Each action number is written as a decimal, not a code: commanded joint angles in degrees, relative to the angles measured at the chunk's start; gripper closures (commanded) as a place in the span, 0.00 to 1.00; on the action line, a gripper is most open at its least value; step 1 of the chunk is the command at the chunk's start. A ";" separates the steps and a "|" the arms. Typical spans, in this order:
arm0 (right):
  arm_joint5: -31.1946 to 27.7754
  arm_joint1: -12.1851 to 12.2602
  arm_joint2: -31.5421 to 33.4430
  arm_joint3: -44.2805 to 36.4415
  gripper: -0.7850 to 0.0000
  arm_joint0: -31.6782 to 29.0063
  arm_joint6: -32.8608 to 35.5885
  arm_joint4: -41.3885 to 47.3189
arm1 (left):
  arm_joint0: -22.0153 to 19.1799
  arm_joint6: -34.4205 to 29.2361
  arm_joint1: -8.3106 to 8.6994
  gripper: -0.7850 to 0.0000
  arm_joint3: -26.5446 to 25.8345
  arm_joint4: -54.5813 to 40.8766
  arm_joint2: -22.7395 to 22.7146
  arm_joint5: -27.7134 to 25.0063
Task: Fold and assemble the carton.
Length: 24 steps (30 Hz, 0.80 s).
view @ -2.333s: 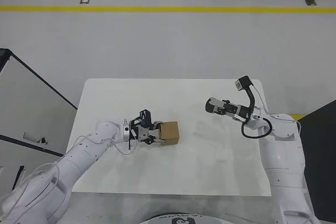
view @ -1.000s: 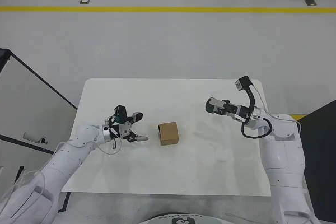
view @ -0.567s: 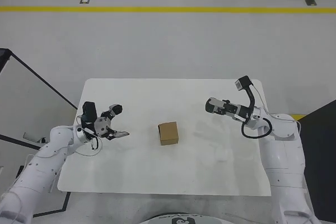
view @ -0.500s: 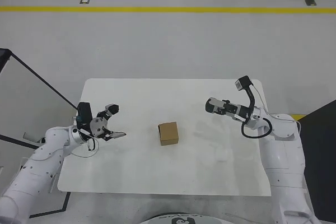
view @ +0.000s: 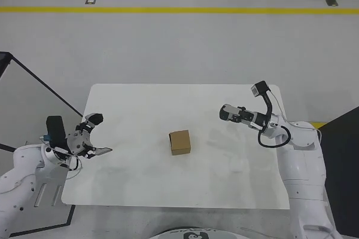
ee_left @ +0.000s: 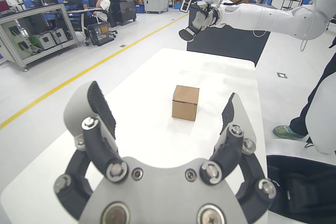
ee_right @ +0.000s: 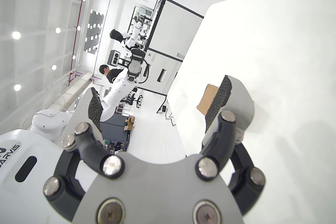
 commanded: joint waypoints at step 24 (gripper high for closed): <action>0.00 0.00 0.00 0.00 0.00 0.00 0.00 0.00 | 1.31 0.05 0.25 0.00 0.08 -0.04 -1.72 0.05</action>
